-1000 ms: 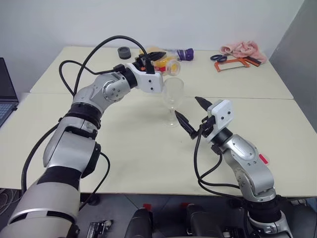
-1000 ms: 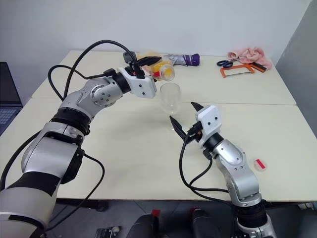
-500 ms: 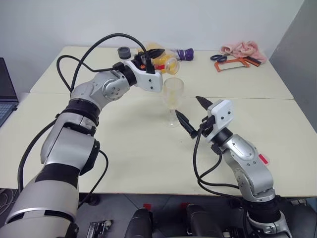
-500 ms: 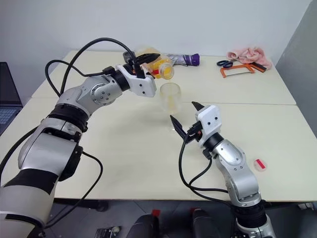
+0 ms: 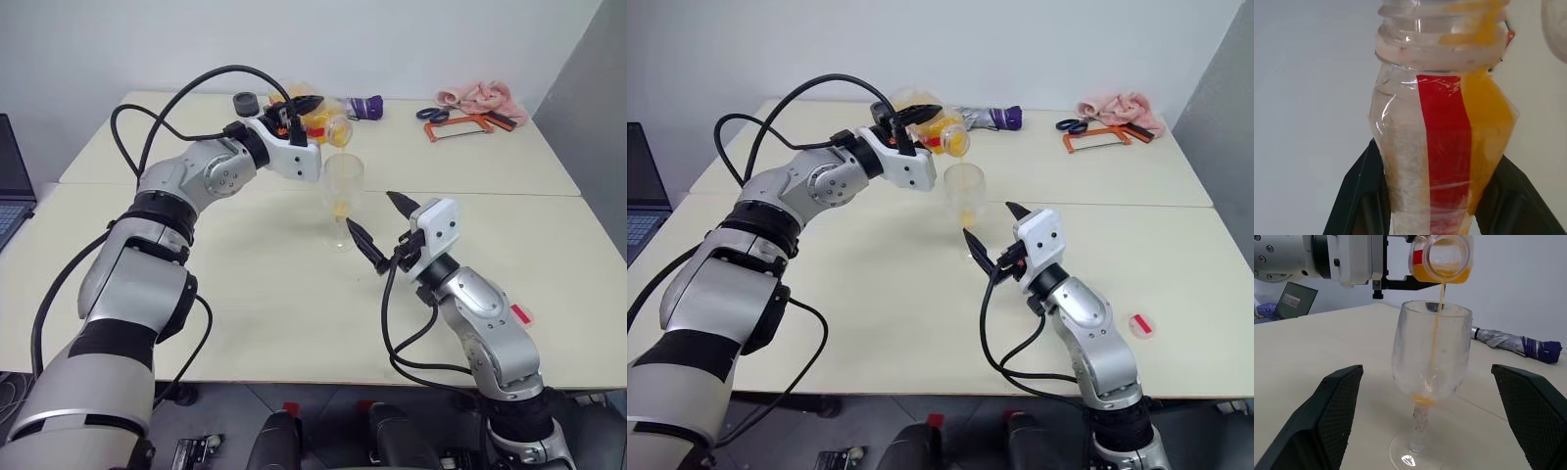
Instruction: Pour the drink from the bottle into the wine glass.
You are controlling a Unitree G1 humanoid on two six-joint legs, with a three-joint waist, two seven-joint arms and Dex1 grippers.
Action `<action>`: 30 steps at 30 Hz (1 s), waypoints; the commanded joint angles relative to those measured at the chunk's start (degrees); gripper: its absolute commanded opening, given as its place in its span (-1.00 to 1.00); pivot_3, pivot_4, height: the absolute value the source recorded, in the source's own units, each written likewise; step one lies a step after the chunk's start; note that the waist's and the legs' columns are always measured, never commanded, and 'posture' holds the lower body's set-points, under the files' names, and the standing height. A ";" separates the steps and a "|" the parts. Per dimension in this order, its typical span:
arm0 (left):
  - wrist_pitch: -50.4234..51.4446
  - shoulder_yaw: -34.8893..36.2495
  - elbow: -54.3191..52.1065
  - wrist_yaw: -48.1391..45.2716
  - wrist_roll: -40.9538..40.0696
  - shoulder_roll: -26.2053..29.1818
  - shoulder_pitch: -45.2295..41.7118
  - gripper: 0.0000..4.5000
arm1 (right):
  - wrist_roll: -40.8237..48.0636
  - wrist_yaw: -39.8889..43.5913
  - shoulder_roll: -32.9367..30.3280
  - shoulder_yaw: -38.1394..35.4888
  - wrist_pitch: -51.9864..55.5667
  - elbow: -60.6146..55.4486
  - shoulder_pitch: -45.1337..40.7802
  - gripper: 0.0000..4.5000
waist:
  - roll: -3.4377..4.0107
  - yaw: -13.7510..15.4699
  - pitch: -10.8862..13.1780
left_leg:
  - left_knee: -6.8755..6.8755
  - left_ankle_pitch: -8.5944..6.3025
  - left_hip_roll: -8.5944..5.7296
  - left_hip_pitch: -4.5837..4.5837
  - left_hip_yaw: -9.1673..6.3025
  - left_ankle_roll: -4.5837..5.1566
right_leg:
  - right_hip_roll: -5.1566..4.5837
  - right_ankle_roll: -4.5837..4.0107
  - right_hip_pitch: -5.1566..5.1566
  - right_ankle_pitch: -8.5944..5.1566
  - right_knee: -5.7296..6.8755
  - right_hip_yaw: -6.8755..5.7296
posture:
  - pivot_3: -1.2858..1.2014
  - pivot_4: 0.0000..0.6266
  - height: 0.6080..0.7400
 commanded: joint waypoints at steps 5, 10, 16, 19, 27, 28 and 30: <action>0.06 -0.69 0.00 2.65 0.54 1.46 -2.76 -0.24 | -0.69 0.16 0.24 1.02 -3.83 -1.54 1.12 1.00 | 0.00 0.02 0.00 | 0.00 0.00 -0.01 0.00 0.00 0.00 | -0.01 0.00 0.00 0.00 0.00 -0.01 | 0.03 -0.52 1.00; -0.22 -1.58 0.26 3.45 1.44 1.73 -2.95 -0.24 | -0.82 0.12 0.40 1.23 -4.80 -1.55 1.52 1.00 | 0.00 0.01 0.00 | 0.01 0.00 -0.01 0.00 -0.01 0.00 | -0.01 0.00 0.00 0.00 0.01 -0.01 | 0.03 -0.52 1.00; -0.16 -2.13 0.82 4.37 2.19 1.85 -3.56 -0.24 | -0.98 0.12 0.44 1.92 -5.50 -1.51 2.10 1.00 | 0.00 0.02 0.00 | 0.01 0.00 -0.01 0.00 0.00 0.00 | -0.01 0.00 0.00 0.00 0.01 -0.01 | 0.03 -0.52 1.00; -0.08 -2.36 1.08 4.69 2.37 1.97 -3.80 -0.24 | -1.02 0.02 0.42 2.06 -5.52 -1.52 2.20 1.00 | 0.00 0.02 0.00 | 0.02 0.00 -0.02 0.00 0.00 0.00 | -0.01 0.00 0.00 0.00 0.01 -0.01 | 0.03 -0.52 1.00; -0.08 -3.12 1.47 5.63 3.00 2.32 -4.39 -0.24 | -1.33 0.18 0.57 2.55 -5.98 -1.19 2.73 1.00 | 0.00 0.02 0.00 | 0.02 0.00 -0.02 0.00 0.00 0.00 | -0.01 0.00 0.00 0.00 0.02 -0.01 | 0.03 -0.52 1.00; -0.06 -3.18 1.53 5.73 3.06 2.37 -4.43 -0.24 | -1.33 0.18 0.60 2.59 -6.03 -1.16 2.75 1.00 | 0.00 0.02 0.00 | 0.02 0.00 -0.02 0.00 0.00 0.00 | -0.01 0.00 0.00 0.00 0.02 -0.01 | 0.03 -0.52 1.00; -0.06 -3.35 1.62 5.96 3.20 2.47 -4.55 -0.24 | -1.42 0.14 0.67 2.67 -6.11 -1.02 2.76 1.00 | 0.00 0.02 0.00 | 0.02 0.00 -0.02 0.00 0.00 0.00 | -0.01 0.00 0.00 0.00 0.02 -0.01 | 0.03 -0.52 1.00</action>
